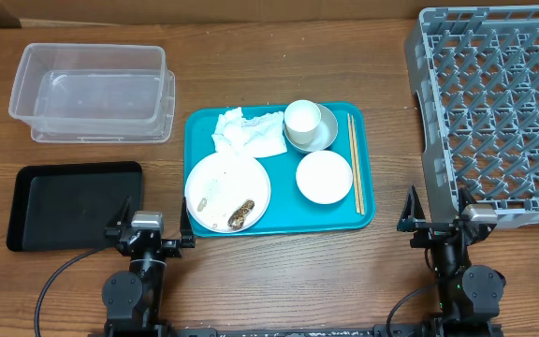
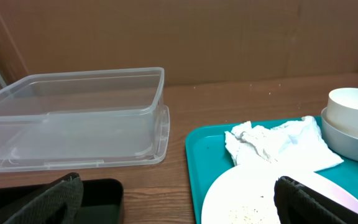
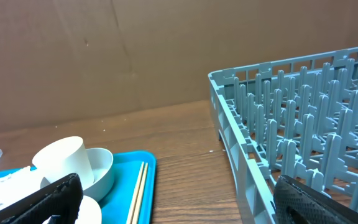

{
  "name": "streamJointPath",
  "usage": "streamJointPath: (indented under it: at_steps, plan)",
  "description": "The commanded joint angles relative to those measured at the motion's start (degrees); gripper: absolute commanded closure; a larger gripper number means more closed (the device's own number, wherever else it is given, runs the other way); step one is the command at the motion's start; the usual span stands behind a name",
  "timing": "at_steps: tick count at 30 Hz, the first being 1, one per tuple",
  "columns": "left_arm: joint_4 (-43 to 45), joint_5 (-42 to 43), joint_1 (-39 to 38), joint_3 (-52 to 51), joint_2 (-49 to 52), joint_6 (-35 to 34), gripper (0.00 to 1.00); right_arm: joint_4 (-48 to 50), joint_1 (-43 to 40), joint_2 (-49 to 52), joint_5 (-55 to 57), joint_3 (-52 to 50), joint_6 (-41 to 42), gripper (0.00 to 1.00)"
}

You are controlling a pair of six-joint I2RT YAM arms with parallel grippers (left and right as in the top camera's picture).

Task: Sort waste into correct bins and load items into the dishwasher
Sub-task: 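Move the right gripper from rest toward the white bowl on the teal tray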

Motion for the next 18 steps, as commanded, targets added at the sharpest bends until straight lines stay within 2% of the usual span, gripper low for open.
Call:
streamJointPath:
  at_steps: [1, 16, 18]
  plan:
    - [0.09, 0.22, 0.48, -0.35, -0.52, 0.68, 0.00, 0.35, 0.26, -0.50, 0.37, -0.61, -0.17, 0.00]
    - [0.09, 0.22, 0.48, -0.35, -0.52, 0.68, 0.00, 0.63, 0.26, -0.50, 0.24, -0.61, -0.11, 0.00]
    - [0.09, 0.22, 0.48, -0.35, -0.52, 0.68, 0.00, 2.47, 0.26, -0.50, -3.43, -0.61, 2.45, 0.00]
